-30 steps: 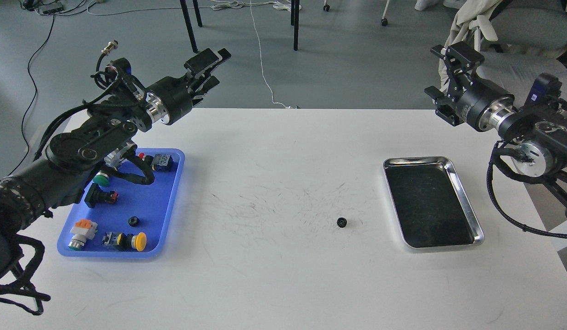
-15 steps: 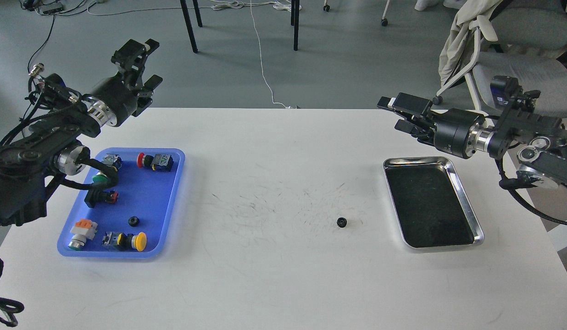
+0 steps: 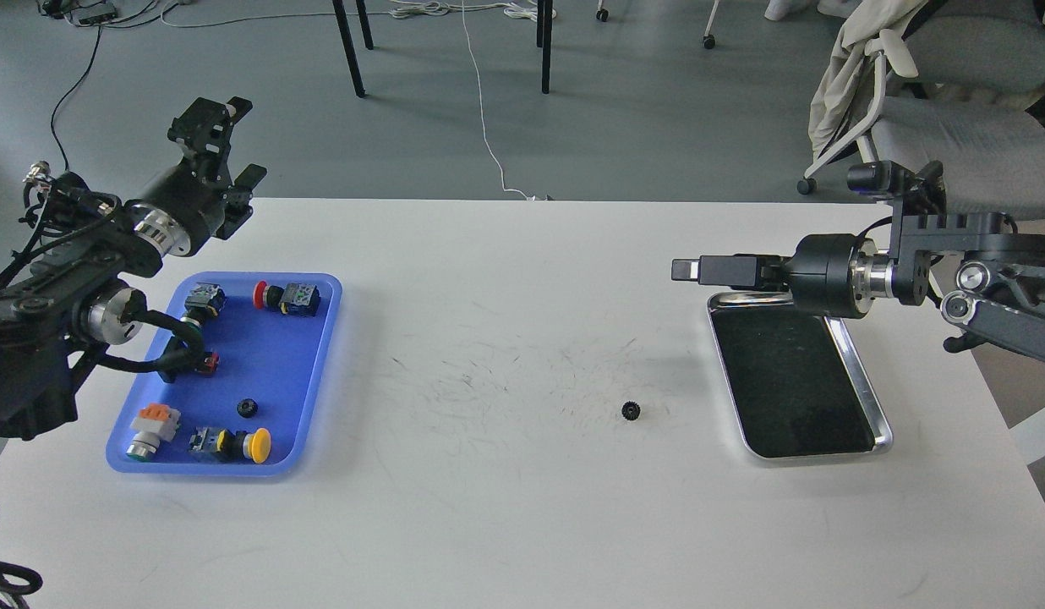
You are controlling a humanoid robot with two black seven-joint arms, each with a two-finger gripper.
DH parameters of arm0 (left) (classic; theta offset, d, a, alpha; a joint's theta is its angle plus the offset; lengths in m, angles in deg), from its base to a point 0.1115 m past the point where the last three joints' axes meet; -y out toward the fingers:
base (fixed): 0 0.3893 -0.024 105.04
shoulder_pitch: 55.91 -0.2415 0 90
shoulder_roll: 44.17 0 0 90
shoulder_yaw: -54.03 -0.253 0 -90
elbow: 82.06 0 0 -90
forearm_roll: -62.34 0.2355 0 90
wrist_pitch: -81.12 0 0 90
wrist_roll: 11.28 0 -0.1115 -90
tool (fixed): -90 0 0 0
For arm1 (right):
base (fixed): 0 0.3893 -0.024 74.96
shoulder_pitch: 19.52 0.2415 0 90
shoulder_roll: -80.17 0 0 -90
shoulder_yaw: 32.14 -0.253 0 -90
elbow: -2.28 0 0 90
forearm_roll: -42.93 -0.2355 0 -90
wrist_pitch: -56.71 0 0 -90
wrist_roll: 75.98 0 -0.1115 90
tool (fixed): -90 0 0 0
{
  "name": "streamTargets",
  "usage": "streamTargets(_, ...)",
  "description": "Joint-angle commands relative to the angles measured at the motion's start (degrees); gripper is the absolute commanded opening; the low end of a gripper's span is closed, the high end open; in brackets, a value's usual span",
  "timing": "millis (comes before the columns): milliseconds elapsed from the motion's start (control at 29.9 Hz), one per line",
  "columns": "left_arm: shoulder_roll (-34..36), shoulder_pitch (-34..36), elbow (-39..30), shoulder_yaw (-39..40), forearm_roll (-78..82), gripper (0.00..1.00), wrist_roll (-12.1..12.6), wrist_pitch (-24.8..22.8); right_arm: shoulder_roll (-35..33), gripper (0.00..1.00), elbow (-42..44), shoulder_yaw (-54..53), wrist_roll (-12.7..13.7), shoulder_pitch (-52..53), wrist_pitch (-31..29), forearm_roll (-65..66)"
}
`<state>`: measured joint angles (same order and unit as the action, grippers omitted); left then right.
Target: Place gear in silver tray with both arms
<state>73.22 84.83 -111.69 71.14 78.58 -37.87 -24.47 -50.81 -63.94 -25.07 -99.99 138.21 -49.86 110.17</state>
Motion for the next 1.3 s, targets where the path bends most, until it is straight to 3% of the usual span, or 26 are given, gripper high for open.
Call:
streamTargets(0, -0.1, 0.0, 0.0, 0.0, -0.2, 0.98, -0.1, 0.0, 1.2, 0.97, -0.1, 0.7, -0.2, 0.2, 0.0, 7.7)
streamTargets(167, -0.1, 0.0, 0.0, 0.1, -0.2, 0.98, -0.2, 0.1, 3.6, 0.97, -0.7, 4.3, -0.9, 2.9, -0.7, 12.6)
streamTargets(368, 0.4, -1.1, 0.1, 0.6, -2.2, 0.98, 0.0, -0.2, 8.8, 0.96, -0.6, 12.3, -3.5, 8.2, -0.7, 18.5)
streamTargets(836, 2.0, -2.1, 0.2, 1.4, -3.2, 0.98, -0.4, -0.3, 16.0, 0.85, 2.7, 17.8, -4.0, 9.0, -0.7, 27.7)
streamTargets(1270, 2.1, -2.4, 0.3, 2.6, -4.6, 0.98, -1.4, -0.2, 21.6, 0.82, 5.6, 21.1, -4.0, 10.3, -0.8, 27.8)
